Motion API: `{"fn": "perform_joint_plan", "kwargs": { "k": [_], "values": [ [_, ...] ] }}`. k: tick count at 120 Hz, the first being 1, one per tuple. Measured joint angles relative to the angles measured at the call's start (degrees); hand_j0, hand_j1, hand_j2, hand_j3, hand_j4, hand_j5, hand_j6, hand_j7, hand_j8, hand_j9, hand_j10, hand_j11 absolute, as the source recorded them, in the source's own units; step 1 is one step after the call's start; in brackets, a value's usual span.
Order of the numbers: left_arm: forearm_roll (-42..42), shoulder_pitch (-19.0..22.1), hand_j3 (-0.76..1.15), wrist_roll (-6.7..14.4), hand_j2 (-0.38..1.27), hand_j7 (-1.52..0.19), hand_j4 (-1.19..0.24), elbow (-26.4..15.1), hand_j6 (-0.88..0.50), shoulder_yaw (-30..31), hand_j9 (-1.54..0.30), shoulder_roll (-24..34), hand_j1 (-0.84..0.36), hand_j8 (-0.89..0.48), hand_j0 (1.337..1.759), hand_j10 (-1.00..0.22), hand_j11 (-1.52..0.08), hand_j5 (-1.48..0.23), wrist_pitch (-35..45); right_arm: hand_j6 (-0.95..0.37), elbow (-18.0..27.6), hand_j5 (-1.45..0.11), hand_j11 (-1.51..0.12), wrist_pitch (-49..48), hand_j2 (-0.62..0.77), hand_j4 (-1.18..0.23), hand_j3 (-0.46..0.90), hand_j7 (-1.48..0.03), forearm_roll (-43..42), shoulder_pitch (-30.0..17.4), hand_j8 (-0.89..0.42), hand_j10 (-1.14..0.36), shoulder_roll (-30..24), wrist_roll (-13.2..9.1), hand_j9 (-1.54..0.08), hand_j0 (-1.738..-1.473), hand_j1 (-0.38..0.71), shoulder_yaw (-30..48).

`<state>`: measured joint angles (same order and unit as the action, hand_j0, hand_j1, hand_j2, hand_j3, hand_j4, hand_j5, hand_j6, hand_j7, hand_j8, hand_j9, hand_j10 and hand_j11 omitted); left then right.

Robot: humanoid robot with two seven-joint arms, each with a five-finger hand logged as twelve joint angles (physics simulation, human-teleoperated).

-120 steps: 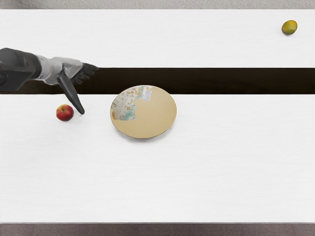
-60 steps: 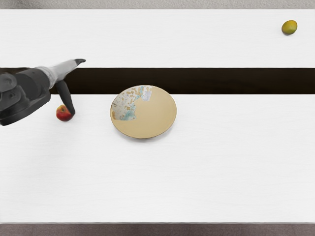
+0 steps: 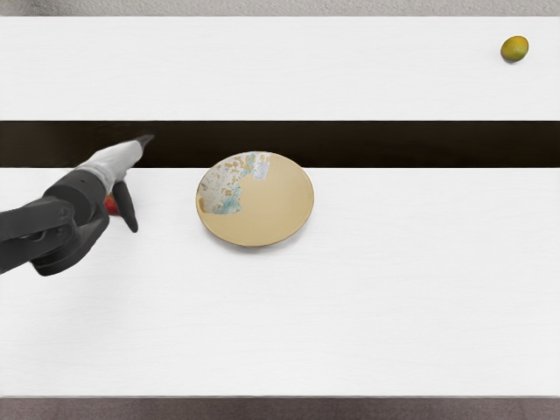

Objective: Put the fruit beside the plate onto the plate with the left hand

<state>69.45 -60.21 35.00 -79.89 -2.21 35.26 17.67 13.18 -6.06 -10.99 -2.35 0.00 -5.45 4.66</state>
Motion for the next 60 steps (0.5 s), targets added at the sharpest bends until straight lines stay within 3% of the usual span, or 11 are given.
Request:
{"fn": "perform_joint_plan", "kwargs": {
  "k": [39, 60],
  "values": [
    [-0.77, -0.19, 0.01, 0.00, 0.05, -0.25, -0.20, 2.89, -0.20, 3.05, -0.25, 0.45, 0.12, -0.20, 1.658, -0.20, -0.25, -0.25, -3.94, -0.02, 0.00, -0.02, -0.02, 0.00, 0.00, -0.02, 0.00, -0.02, 0.00, 0.00, -0.02, -0.02, 0.00, 0.00, -0.02, -1.658, -0.33, 0.00],
    [-6.53, -1.74, 0.01, 0.00, 0.07, -0.38, -0.30, 3.04, -0.30, 2.45, -0.38, 0.69, 0.00, -0.30, 1.658, -0.30, -0.38, -0.38, -6.15, -0.02, 0.00, -0.02, -0.02, 0.00, 0.00, -0.02, 0.00, -0.02, 0.00, 0.01, -0.02, -0.02, 0.00, 0.00, -0.02, -1.658, -0.33, 0.00]
  ]
}}
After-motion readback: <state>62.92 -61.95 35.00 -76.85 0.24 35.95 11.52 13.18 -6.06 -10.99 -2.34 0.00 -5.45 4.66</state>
